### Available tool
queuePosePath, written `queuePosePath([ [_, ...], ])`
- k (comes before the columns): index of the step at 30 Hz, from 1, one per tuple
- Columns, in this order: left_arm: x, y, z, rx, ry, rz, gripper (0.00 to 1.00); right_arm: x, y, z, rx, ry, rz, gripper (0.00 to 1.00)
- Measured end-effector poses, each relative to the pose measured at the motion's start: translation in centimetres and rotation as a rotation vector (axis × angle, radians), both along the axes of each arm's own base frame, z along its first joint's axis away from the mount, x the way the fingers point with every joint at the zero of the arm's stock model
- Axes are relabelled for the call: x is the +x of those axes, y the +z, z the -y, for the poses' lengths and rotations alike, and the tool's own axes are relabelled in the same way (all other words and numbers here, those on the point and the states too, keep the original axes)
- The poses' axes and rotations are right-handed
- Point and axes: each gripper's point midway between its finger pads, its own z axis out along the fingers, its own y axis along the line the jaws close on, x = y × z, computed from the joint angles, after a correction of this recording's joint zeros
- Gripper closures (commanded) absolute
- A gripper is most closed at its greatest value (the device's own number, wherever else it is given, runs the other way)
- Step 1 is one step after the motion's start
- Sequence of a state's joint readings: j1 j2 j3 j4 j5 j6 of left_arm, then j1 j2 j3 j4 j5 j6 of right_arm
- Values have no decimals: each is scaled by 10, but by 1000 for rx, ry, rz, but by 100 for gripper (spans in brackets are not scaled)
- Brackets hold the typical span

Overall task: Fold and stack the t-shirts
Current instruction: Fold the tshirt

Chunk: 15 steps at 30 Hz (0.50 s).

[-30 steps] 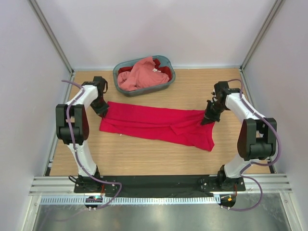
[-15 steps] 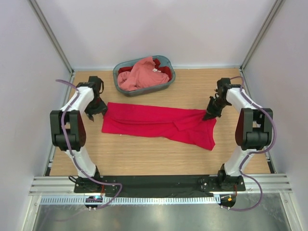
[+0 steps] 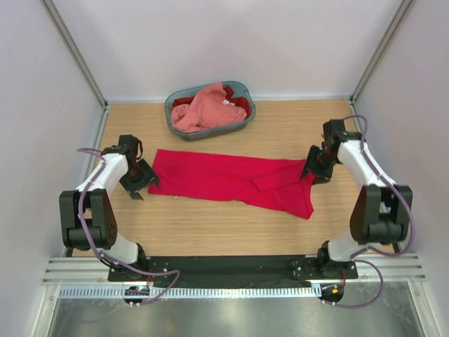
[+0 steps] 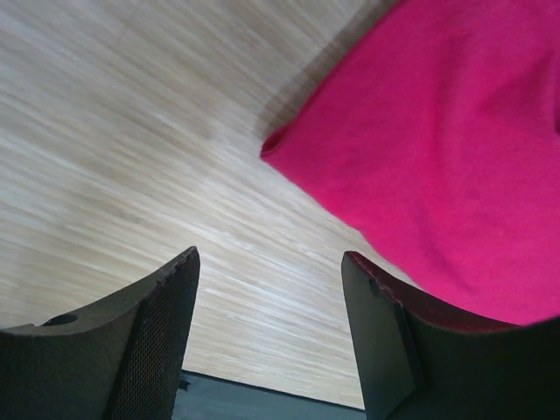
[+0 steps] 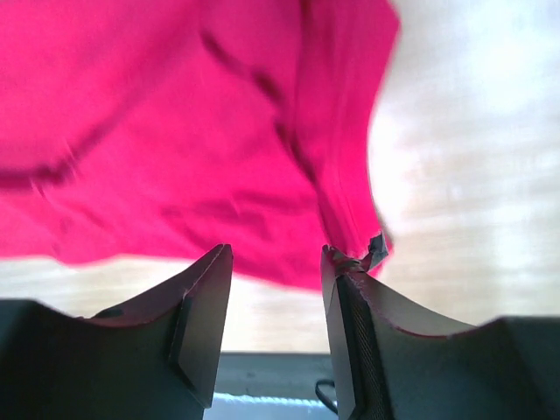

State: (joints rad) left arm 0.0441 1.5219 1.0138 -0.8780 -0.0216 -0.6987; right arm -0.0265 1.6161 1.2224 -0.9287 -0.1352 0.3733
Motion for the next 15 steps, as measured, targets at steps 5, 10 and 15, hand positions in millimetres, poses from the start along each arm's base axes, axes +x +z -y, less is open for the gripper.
queuePosePath([
  [5, 12, -6, 5, -27, -2, 25, 35, -56, 9, -3, 9, -7, 5, 42],
  [10, 16, -25, 4, -29, 1, -26, 40, -89, -11, -6, 22, -25, -71, 42],
  [15, 14, -38, 4, -28, 5, -68, 56, -106, -26, -7, 26, -37, -127, 46],
])
